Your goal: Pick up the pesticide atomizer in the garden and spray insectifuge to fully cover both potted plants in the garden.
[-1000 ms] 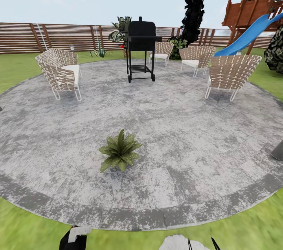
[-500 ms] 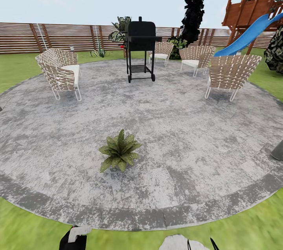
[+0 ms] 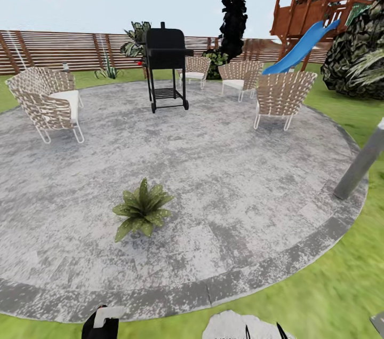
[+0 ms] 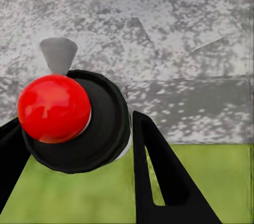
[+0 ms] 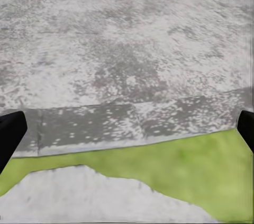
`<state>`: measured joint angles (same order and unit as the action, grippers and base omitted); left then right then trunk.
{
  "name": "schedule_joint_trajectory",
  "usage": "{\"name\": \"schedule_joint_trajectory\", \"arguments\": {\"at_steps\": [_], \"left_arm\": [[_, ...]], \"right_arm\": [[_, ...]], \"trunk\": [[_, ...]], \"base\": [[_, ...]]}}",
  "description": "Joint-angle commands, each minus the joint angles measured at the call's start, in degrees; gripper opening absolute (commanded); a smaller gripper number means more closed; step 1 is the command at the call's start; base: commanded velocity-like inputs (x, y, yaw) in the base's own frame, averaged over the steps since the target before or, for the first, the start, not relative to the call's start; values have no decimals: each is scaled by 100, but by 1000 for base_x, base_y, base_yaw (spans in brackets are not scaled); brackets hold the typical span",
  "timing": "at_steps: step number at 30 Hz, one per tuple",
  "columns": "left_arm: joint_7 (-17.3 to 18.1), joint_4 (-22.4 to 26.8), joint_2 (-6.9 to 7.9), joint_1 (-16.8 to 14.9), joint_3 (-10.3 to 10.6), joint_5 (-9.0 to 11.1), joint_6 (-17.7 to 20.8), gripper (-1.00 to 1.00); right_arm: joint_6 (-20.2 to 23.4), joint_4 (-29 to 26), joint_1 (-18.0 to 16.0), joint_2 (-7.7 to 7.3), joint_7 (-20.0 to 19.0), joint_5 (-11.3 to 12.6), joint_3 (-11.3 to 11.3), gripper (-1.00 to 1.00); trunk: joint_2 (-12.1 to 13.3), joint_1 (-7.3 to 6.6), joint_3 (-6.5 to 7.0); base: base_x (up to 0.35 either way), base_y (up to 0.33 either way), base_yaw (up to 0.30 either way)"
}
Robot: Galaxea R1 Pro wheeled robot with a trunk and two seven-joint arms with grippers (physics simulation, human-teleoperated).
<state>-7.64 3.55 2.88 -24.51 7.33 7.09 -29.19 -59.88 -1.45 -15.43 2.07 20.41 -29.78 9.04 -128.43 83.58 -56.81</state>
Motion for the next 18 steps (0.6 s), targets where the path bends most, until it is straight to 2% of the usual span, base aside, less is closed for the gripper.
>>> {"name": "schedule_joint_trajectory", "arguments": {"at_steps": [1, 4, 14, 18], "left_arm": [[-11, 5, -2, -1, 55, 56, -17, -100], [-9, 6, -42, -1, 57, 50, -12, -100], [17, -34, -44, 5, 58, 46, -13, -100], [12, 16, -36, 154, 58, 48, -21, -100]], "right_arm": [[-12, 4, -4, 14, 26, -55, 52, 100], [-12, 4, -4, 23, 38, -48, 58, 100], [-12, 0, -4, 22, 45, -34, 62, 100], [-12, -4, -4, 15, 50, -29, 66, 100]], "trunk": [[-2, -1, -5], [-2, -1, -5], [-2, -1, -5], [-2, -1, -5]], "base": [[0, 0, -300], [0, 0, -300], [0, 0, -300], [0, 0, -300]]}}
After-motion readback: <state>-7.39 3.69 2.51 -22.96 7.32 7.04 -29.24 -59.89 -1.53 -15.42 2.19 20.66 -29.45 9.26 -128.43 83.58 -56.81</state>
